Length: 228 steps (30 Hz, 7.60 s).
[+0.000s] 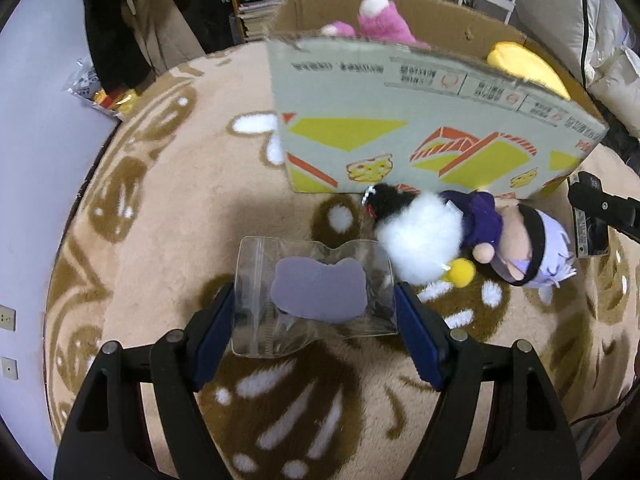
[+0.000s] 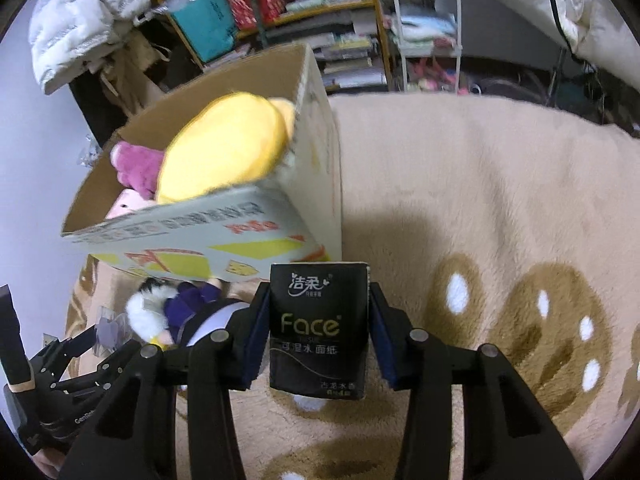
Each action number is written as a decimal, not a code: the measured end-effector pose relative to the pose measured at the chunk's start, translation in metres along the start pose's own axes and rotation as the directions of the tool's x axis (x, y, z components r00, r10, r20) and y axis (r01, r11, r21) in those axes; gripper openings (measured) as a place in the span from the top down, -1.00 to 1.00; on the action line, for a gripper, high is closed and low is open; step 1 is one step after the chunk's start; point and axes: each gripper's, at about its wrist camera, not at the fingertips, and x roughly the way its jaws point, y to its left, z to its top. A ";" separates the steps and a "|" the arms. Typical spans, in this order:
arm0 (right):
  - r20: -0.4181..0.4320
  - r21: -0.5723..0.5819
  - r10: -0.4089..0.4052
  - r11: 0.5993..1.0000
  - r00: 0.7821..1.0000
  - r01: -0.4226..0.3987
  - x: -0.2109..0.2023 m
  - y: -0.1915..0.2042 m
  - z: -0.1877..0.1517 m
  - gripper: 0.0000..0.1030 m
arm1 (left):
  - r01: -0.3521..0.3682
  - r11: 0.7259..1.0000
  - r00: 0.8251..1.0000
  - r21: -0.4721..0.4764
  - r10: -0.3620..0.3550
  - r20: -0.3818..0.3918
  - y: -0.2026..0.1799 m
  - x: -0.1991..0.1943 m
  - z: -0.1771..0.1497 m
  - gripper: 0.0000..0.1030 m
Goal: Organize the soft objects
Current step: 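Lift the Face pack and clear bag up over the cardboard box, then open both tools to drop the Face pack and clear bag into the box, then lower both tools toward the fluffy plush and purple-haired doll, then grasp the purple-haired doll with the right tool while the left tool grasps the white-black fluffy plush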
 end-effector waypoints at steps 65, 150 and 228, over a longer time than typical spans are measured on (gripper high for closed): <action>0.346 -0.328 0.273 0.932 0.898 -0.156 -0.053 0.065 0.084 0.05 | -0.060 0.996 0.811 0.068 0.009 0.585 -0.017 -0.091 0.088 -0.48; 0.251 -0.202 0.214 0.965 0.944 -0.165 -0.095 0.034 -0.002 -1.00 | -0.074 0.997 0.893 0.022 0.056 0.446 0.004 -0.129 0.000 -0.95; -0.197 -0.474 -0.037 0.878 0.980 -0.063 0.068 0.081 -0.033 -0.63 | 0.063 0.997 0.991 -0.049 -0.069 -0.119 0.004 0.060 0.039 -0.90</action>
